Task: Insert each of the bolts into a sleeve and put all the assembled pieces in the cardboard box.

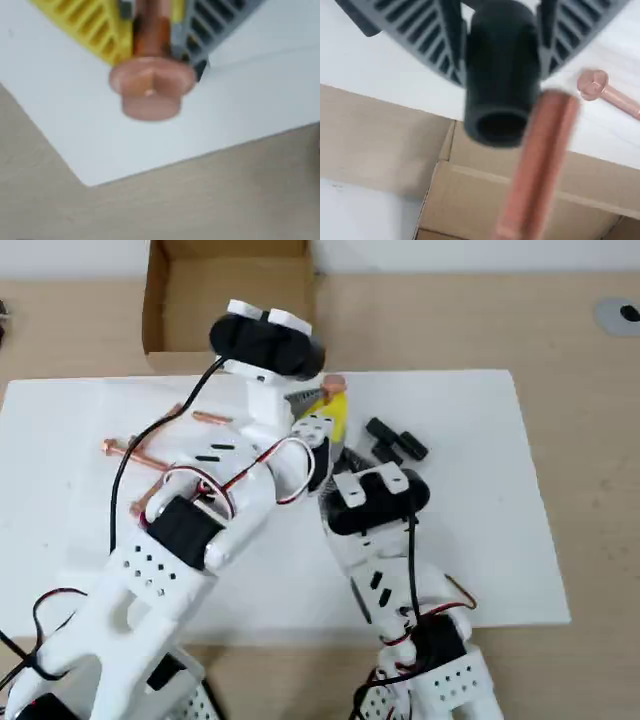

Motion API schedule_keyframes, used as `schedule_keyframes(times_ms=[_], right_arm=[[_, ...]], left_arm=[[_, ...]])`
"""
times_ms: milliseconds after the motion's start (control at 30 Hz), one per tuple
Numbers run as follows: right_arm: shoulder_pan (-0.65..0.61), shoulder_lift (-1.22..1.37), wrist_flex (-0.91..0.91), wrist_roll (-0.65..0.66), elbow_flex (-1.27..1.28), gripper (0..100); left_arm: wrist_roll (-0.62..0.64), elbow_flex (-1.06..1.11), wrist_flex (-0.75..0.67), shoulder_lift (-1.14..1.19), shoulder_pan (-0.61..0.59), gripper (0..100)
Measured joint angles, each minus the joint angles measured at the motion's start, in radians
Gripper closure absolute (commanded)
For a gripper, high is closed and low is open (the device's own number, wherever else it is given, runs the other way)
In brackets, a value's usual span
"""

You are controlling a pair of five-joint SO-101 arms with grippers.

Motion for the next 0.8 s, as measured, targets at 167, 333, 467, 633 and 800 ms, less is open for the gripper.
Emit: schedule_keyframes(times_ms=[167, 333, 467, 633, 800], right_arm=[[0.0, 0.0, 0.0, 0.0, 0.0, 98.7], [0.0, 0.0, 0.0, 0.0, 0.0, 98.7], [0.0, 0.0, 0.041, 0.0, 0.0, 98.7], [0.0, 0.0, 0.051, 0.0, 0.0, 98.7], [0.0, 0.0, 0.051, 0.0, 0.0, 98.7]], left_arm=[[0.0, -0.012, 0.0, 0.0, 0.0, 99], [0.0, -0.041, 0.0, 0.0, 0.0, 99], [0.0, -0.043, 0.0, 0.0, 0.0, 99], [0.0, -0.043, 0.0, 0.0, 0.0, 99], [0.0, -0.043, 0.0, 0.0, 0.0, 99]])
